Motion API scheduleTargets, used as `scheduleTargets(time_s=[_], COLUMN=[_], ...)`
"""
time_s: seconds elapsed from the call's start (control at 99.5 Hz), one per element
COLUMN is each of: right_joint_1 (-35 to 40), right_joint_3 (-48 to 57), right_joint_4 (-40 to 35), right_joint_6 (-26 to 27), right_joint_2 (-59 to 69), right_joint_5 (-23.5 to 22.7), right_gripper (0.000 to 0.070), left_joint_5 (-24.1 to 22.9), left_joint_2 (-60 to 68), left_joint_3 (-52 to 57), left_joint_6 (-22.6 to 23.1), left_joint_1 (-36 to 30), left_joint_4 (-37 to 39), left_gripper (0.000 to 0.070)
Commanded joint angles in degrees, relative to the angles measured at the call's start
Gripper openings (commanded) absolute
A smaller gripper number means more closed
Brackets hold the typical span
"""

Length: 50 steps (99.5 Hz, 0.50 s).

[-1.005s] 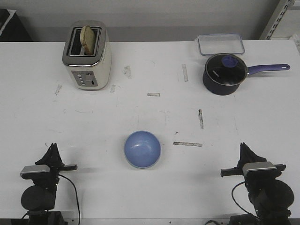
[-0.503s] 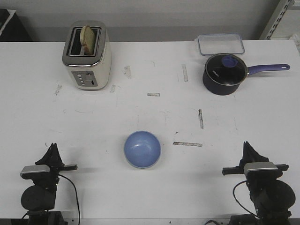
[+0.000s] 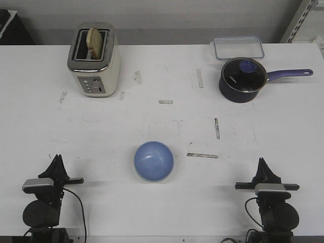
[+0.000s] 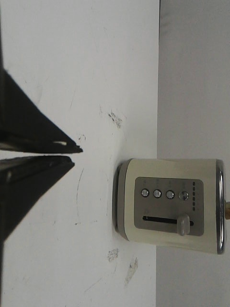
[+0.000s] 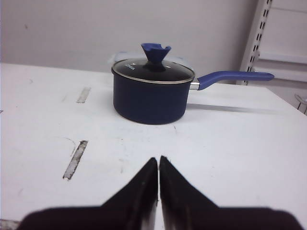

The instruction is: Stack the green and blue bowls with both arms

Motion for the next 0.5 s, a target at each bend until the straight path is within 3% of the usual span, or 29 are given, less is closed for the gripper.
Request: scheduleTargets(time_s=[0.0,0.492], right_joint_1=[-0.1,-0.1], right_joint_3=[-2.5,-4.3], right_joint_4=[2.3,3.8], right_joint_6=[0.4,1.9], right_joint_2=[-0.6,-0.6], right_joint_5=[-0.1,0.0], right_gripper=[0.0,0.0], left_joint_5=[0.0,0.0], left_joint_2=[-0.1,-0.1], left_joint_3=[-1.2,-1.2], left_joint_6=[-0.1,-0.1], left_joint_1=[0.1,0.1], left_joint_4=[0.8,0.7], left_gripper=[0.0001,0.0001])
